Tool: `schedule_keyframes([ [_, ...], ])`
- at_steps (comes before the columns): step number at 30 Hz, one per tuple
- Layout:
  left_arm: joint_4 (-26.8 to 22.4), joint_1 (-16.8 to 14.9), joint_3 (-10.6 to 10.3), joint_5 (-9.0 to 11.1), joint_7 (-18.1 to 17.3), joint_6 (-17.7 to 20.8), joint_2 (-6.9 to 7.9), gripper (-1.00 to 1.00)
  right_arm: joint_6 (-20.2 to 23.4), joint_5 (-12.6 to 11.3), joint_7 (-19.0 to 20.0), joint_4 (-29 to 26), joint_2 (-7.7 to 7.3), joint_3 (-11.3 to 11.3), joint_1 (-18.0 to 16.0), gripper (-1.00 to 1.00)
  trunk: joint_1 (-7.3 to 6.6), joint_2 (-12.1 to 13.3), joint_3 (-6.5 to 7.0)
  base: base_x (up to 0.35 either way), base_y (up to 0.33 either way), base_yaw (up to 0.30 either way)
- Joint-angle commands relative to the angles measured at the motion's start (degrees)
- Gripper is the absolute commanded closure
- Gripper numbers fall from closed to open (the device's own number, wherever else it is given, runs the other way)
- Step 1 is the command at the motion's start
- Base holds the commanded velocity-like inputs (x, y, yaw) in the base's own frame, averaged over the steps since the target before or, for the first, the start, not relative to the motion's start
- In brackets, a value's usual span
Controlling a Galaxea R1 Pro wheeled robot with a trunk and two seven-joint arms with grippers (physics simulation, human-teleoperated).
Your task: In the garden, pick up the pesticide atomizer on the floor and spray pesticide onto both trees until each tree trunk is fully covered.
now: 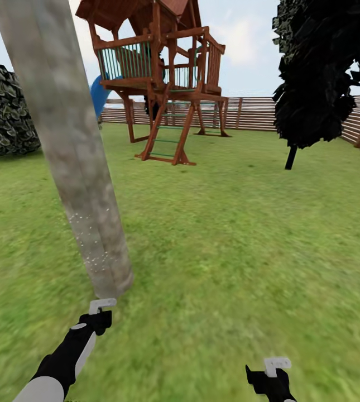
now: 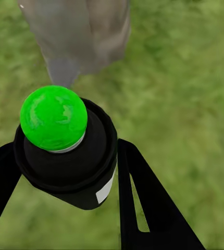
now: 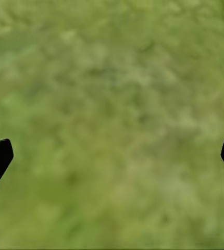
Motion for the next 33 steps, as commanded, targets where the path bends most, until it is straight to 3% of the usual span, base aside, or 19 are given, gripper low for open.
schedule_keyframes([
  [1,0.01,0.00,0.00,-0.01,0.01,0.00,0.00,1.00,0.00,0.00,0.00,0.00,0.00,0.00,0.01,-1.00,0.00,0.00,0.00,0.127,-0.273,0.271],
  [8,0.02,0.00,0.01,-0.01,-0.01,0.00,0.00,1.00,0.00,0.00,0.00,0.00,0.00,-0.02,0.00,-1.00,0.00,0.00,0.00,0.128,-0.273,0.265],
  [23,0.05,0.00,0.09,-0.01,-0.02,0.01,0.00,1.00,0.00,0.00,0.00,0.00,0.00,-0.01,0.02,-1.00,0.00,0.00,0.00,0.201,-0.222,0.016],
  [33,0.06,0.00,0.07,-0.01,-0.07,0.00,0.00,1.00,0.00,0.00,0.00,0.00,0.00,0.01,0.02,-1.00,0.00,0.00,0.00,0.227,-0.203,0.200],
])
